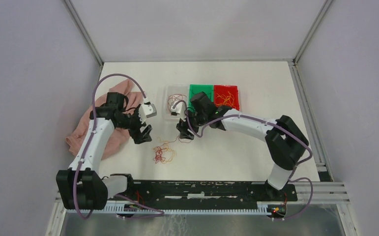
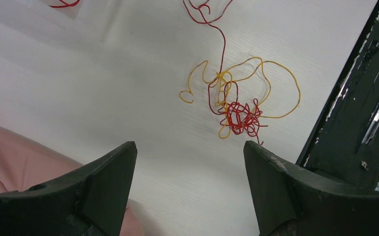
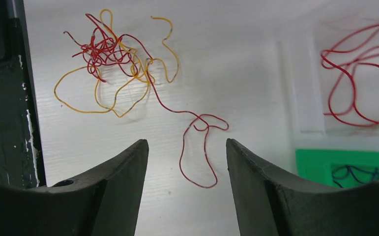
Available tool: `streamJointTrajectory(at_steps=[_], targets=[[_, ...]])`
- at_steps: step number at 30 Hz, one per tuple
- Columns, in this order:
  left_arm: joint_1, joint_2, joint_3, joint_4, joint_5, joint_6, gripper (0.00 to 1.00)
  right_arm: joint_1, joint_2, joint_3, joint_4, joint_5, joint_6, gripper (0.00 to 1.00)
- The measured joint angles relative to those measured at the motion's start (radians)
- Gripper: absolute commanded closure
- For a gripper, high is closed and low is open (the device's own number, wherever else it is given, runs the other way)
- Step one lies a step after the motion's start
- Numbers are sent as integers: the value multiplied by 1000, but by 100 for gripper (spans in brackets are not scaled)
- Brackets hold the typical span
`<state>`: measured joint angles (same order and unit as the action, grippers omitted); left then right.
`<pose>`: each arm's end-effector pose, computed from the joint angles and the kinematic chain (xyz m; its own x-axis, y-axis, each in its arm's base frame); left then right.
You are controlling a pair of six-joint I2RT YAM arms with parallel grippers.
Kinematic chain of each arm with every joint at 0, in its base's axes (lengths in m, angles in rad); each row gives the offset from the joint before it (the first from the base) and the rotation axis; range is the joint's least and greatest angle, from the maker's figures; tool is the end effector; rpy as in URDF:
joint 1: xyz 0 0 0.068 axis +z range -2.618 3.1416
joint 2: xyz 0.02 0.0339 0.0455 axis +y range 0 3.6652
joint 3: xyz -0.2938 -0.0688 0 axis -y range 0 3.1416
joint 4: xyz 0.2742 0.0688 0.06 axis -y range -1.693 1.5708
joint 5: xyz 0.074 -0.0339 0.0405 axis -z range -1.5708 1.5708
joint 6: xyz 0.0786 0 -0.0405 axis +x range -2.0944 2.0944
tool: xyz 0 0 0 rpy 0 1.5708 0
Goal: Untangle the cables
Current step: Untie the cable.
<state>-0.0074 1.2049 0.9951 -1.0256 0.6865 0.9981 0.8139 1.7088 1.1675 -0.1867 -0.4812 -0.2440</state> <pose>0.2396 -0.0516 0.2621 -0.3316 0.6525 -0.6814 0.9097 0.4124 -0.0477 0.2713 0.3402 0.2190 -0.2304 -0.5558 -0.7988 -0.9659 0.2301 0.1185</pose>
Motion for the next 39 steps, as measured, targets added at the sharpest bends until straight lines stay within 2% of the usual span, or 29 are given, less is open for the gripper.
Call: streamJointTrajectory(at_steps=[9,16,18,23,28,39], targets=[[-1,-85,-33,-19,7,85,14,73,224,189,-165,-2,-156,32],[-1,-116,-27,-27,31,96,14,90,306,210,-154,115,-174,40],[-1,-118,-21,-33,32,97,14,93,321,210,-135,137,-174,50],[-1,-135,-5,-43,50,113,14,96,339,210,-82,174,-162,98],[-1,-169,-5,-28,61,113,14,94,320,209,-26,190,-100,100],[-18,-271,-77,140,129,2,17,84,90,231,6,93,76,100]])
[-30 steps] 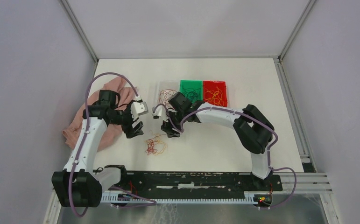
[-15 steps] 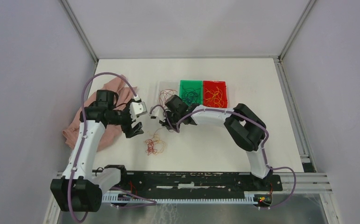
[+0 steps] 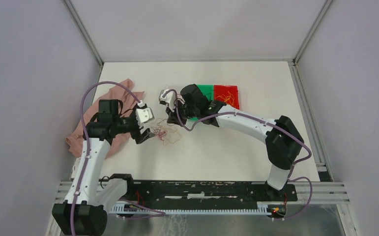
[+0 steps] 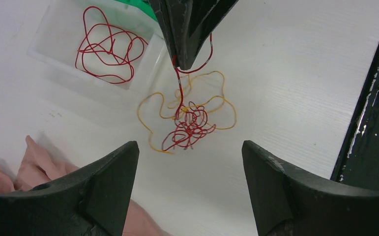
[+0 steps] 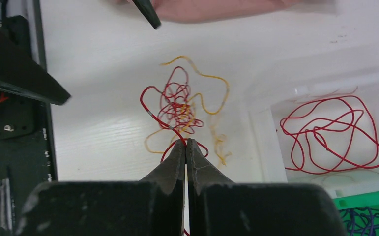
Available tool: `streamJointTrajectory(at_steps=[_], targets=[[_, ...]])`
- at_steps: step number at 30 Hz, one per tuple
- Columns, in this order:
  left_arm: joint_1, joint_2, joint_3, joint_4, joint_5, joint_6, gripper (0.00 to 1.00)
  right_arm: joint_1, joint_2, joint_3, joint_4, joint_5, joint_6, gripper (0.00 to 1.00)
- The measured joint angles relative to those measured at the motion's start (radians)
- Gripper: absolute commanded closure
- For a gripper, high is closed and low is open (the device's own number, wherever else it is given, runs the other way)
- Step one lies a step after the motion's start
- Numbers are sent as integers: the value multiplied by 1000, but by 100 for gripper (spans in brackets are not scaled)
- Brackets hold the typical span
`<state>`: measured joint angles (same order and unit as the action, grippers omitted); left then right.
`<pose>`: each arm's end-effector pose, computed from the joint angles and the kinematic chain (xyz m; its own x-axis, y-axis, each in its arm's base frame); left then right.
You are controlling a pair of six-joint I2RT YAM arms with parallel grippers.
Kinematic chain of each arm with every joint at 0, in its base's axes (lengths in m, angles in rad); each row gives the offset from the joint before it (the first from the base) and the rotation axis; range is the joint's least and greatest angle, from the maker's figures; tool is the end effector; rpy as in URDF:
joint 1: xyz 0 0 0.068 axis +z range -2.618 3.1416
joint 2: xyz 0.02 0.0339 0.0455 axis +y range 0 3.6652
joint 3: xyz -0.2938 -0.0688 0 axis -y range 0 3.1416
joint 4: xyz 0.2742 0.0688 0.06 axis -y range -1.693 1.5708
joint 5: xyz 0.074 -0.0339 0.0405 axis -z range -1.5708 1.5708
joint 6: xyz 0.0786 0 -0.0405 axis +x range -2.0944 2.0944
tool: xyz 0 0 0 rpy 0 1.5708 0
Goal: Untangle the cables
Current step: Untie the cable.
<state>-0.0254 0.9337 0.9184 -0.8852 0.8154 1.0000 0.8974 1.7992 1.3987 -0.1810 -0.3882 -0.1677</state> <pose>0.1982 -0.0623 0.3052 -0.0282 0.5778 -0.8157 0.9129 0.3473 0.2145 0.2792 0.3977 0.2674 -0.1841 -0.4784 -0.8586 -0.9651 0.2537 0.0655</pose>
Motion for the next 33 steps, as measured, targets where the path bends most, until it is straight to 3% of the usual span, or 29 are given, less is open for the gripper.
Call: streamJointTrajectory(at_steps=[10,20,25,27,29,33], targets=[[-90,-54,-66,148,-4,-111,24,1,-34,6,-15,-112,141,100],[-166,-56,-71,179,-35,-113,56,4,-44,21,-85,-183,192,100],[-198,-45,-71,169,-50,-113,89,4,-50,39,-90,-211,220,100],[-204,-44,-71,169,-58,-113,95,4,-55,39,-90,-220,230,100],[-206,-47,-73,176,-72,-113,97,4,-60,39,-89,-225,239,92],[-206,-59,-80,196,-103,-116,97,4,-78,29,-61,-229,270,59]])
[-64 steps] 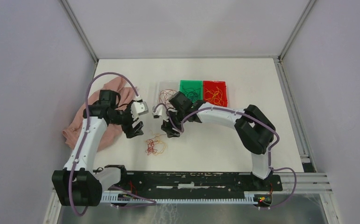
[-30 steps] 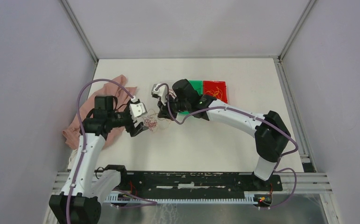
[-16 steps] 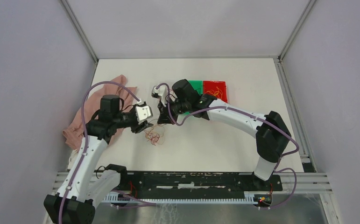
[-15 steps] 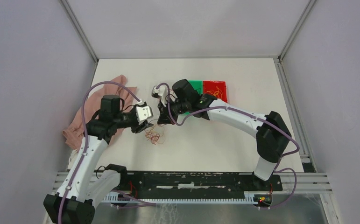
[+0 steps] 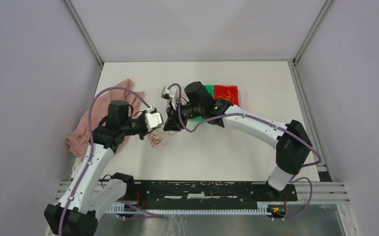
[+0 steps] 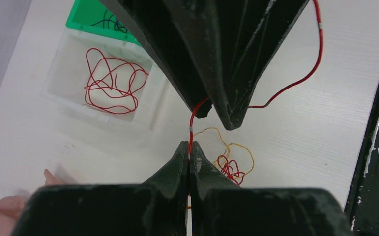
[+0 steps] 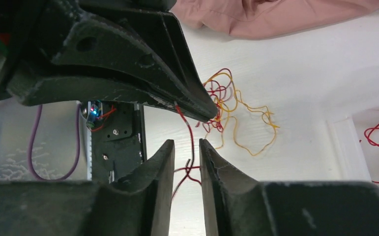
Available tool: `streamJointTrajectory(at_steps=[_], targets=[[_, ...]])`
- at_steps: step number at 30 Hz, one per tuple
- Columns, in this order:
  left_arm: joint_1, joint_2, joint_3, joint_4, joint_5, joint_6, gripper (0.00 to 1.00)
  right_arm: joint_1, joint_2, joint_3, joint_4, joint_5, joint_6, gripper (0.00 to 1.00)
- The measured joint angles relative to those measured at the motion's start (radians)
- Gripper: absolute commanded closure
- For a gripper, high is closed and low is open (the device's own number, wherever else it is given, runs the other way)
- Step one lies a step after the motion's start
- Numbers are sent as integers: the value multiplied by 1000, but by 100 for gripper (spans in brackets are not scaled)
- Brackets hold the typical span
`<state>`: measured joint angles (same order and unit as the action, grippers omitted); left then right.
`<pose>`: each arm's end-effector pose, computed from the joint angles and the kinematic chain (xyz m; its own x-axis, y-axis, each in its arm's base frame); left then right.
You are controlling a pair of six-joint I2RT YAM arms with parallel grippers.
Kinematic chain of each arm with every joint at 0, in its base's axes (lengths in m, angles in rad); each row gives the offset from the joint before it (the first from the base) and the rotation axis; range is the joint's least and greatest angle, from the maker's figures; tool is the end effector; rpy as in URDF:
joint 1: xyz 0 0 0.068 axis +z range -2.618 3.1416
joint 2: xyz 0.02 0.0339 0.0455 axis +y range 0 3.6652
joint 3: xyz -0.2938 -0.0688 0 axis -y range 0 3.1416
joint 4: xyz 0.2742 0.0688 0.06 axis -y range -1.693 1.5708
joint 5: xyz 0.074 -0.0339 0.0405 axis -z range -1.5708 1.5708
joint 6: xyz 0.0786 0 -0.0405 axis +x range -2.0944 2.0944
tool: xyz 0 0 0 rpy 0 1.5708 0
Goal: Untangle the cables
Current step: Untie the cable.
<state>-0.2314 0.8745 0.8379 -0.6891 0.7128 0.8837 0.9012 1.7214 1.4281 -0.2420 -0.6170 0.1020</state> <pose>0.1903 -0.0976 0.3003 0.0925 0.5791 -0.8100 0.9115 0.2782 0.3030 0.2515 0.3910 0.3117 -0.4115 -0.3861 -0.8256 -0.9112 0.1562 0.3812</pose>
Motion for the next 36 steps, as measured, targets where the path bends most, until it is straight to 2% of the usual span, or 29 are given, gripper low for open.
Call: streamJointTrajectory(at_steps=[5,7,13,19,24,29,36], targets=[[0,-14,2,53,-2,-76,97,-16,-102,-171,206,48,85,34],[0,-11,15,71,5,-134,97,-47,-158,-295,381,80,163,23],[0,7,78,135,50,-314,97,-164,-290,-590,781,181,310,14],[0,8,119,212,76,-481,97,-256,-420,-759,1003,207,410,15],[0,9,124,256,79,-595,97,-288,-460,-810,1109,180,470,14],[-2,9,125,279,56,-649,97,-288,-480,-848,1189,138,516,12],[-2,9,125,283,23,-671,97,-288,-497,-807,1236,26,559,14]])
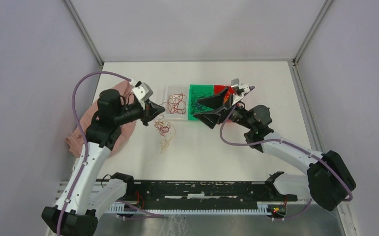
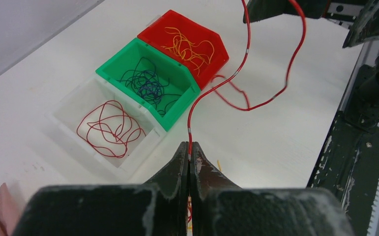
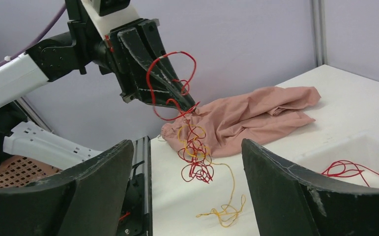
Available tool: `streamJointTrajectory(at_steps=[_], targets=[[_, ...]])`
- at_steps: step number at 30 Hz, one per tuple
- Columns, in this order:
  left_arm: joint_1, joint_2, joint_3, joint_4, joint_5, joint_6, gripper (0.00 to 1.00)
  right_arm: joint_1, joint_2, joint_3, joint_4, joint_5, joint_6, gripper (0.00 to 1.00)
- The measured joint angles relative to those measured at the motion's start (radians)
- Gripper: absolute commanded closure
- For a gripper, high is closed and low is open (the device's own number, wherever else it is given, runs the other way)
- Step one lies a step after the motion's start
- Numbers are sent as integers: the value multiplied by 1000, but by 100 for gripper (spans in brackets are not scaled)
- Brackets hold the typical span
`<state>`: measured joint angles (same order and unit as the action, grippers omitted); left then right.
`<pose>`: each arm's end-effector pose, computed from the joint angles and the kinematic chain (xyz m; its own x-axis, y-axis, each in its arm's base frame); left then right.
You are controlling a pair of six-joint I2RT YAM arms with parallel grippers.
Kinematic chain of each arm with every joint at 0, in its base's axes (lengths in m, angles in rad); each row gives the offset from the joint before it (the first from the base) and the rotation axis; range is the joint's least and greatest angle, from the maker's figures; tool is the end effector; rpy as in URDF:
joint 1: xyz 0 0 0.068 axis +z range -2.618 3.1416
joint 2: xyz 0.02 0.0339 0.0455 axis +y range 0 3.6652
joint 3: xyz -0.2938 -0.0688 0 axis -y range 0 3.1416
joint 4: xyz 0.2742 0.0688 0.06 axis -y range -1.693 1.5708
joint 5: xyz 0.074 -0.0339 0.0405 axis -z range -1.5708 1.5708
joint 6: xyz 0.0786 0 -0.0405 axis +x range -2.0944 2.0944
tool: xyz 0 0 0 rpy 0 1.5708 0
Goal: Untangle the cables
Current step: Untie the cable.
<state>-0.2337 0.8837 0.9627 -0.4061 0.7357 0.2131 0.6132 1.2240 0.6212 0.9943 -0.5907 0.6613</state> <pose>0.2091 -0.1040 0.3796 -0.1384 0.1941 -0.9712 0.8382 0.5453 -0.0105 0.2273 0.2135 0.3369 -0.3058 0.4085 -0.8600 -0.9011 0.1674 0.4000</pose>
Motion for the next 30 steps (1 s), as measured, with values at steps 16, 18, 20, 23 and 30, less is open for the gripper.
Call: streamJointTrajectory(at_steps=[16,18,20,23,30], targets=[[-3,11,26,100,82,-205,97,167,328,109,108,0,19,12],[-5,10,26,103,86,-206,97,183,367,145,158,16,35,13],[-5,10,26,105,89,-208,97,194,390,180,192,28,44,14],[-5,10,26,108,105,-226,97,209,421,230,227,42,46,19],[-11,16,36,110,142,-275,97,231,529,305,290,52,80,43]])
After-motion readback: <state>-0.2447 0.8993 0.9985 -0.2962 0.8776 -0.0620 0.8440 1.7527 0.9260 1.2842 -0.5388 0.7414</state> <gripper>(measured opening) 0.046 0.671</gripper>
